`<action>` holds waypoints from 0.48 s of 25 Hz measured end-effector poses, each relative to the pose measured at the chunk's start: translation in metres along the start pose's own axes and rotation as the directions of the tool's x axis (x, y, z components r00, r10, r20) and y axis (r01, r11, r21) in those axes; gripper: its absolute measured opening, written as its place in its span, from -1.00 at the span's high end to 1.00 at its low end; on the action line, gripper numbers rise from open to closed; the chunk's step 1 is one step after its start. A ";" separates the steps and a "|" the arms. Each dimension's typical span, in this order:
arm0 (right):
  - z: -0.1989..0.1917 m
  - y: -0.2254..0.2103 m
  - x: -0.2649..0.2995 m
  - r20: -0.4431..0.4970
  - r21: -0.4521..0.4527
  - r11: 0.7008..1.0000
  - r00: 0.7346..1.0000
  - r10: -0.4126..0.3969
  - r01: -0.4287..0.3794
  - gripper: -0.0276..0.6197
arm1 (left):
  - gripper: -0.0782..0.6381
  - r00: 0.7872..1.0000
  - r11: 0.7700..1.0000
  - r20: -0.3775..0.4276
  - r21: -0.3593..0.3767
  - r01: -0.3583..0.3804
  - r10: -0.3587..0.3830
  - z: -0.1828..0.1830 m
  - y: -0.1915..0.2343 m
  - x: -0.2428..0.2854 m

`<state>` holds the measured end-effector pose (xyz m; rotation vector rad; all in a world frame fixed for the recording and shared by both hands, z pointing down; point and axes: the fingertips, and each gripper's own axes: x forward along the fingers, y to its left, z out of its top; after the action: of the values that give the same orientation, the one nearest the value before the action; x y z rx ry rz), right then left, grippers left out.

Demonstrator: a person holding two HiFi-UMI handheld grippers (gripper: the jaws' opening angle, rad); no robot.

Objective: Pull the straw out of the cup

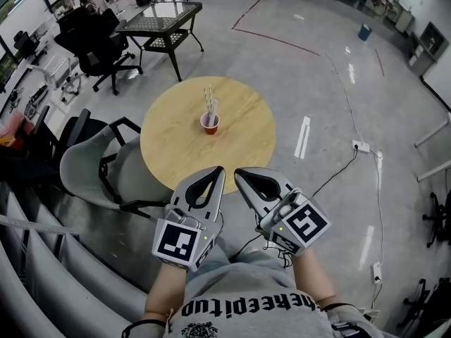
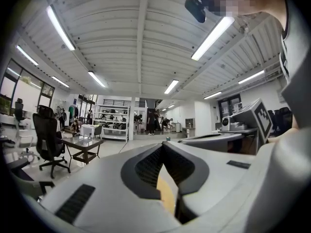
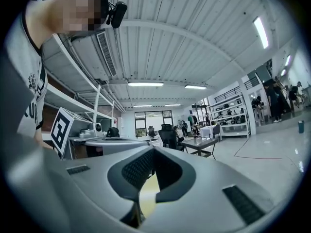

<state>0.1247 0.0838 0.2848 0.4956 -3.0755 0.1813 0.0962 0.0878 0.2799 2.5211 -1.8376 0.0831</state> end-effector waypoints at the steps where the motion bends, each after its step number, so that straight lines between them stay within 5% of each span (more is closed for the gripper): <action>1: 0.000 0.000 0.008 -0.010 0.002 1.000 1.000 -0.006 0.006 0.89 | 0.72 1.000 1.000 0.001 0.000 0.008 -0.008 0.001 0.008 0.001; 12: 0.003 -0.010 0.098 -0.027 0.003 0.998 0.997 -0.067 0.067 0.89 | 0.72 0.998 0.998 -0.002 -0.012 0.068 -0.068 -0.001 0.100 0.015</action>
<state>0.0348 0.0432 0.2870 0.5900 -3.0279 0.1915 0.0059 0.0426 0.2804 2.5722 -1.7439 0.0735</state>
